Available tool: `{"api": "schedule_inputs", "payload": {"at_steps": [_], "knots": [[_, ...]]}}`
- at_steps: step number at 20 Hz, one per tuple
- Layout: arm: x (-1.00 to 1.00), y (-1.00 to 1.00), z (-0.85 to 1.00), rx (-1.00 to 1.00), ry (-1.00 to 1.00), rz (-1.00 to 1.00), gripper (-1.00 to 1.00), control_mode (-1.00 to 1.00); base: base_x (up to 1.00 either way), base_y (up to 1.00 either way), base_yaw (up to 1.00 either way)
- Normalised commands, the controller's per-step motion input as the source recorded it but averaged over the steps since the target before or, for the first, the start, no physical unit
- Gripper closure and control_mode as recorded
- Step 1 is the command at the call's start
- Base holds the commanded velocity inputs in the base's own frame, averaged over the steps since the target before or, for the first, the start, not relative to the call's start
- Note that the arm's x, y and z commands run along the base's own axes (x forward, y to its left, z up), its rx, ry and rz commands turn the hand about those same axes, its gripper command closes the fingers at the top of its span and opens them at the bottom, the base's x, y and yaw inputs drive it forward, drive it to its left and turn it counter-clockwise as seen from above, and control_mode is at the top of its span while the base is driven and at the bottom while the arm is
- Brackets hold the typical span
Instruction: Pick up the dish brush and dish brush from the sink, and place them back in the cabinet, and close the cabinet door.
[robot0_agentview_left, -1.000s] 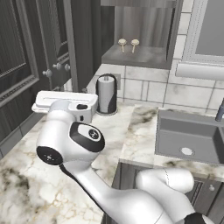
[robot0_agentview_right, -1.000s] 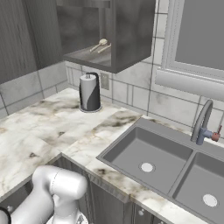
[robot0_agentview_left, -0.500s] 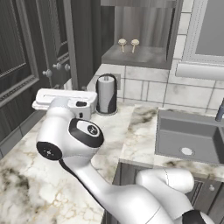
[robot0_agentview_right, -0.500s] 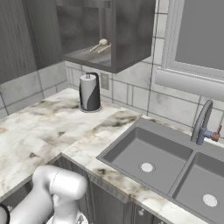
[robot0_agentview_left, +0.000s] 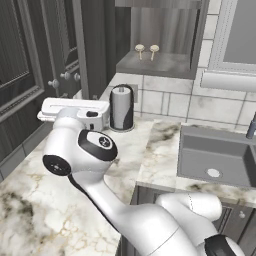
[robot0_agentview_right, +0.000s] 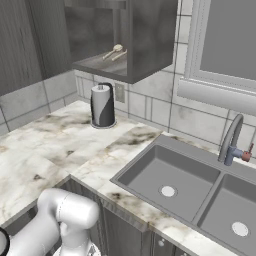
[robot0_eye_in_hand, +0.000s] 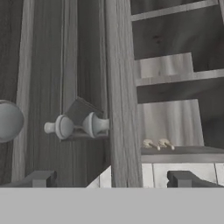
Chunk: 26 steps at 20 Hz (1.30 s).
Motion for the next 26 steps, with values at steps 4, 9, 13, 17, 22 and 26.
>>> {"api": "schedule_inputs", "payload": {"at_steps": [4,9,13,17,22,26], "knots": [[0.21,0.0,0.0,0.0,0.0,0.0,-1.0,-1.0,0.0,0.0,0.0],[0.26,0.0,0.0,0.0,0.0,-0.01,-1.0,-1.0,0.0,0.0,0.0],[0.21,0.0,0.0,0.0,0.0,-0.05,-1.0,-1.0,0.0,0.0,0.0],[0.03,0.0,0.0,0.0,0.0,-0.04,-1.0,-1.0,0.0,0.0,0.0],[0.0,0.0,0.0,0.0,0.0,-0.01,-1.0,-1.0,0.0,0.0,0.0],[0.0,0.0,0.0,0.0,0.0,-0.02,-1.0,-1.0,0.0,0.0,0.0]]}}
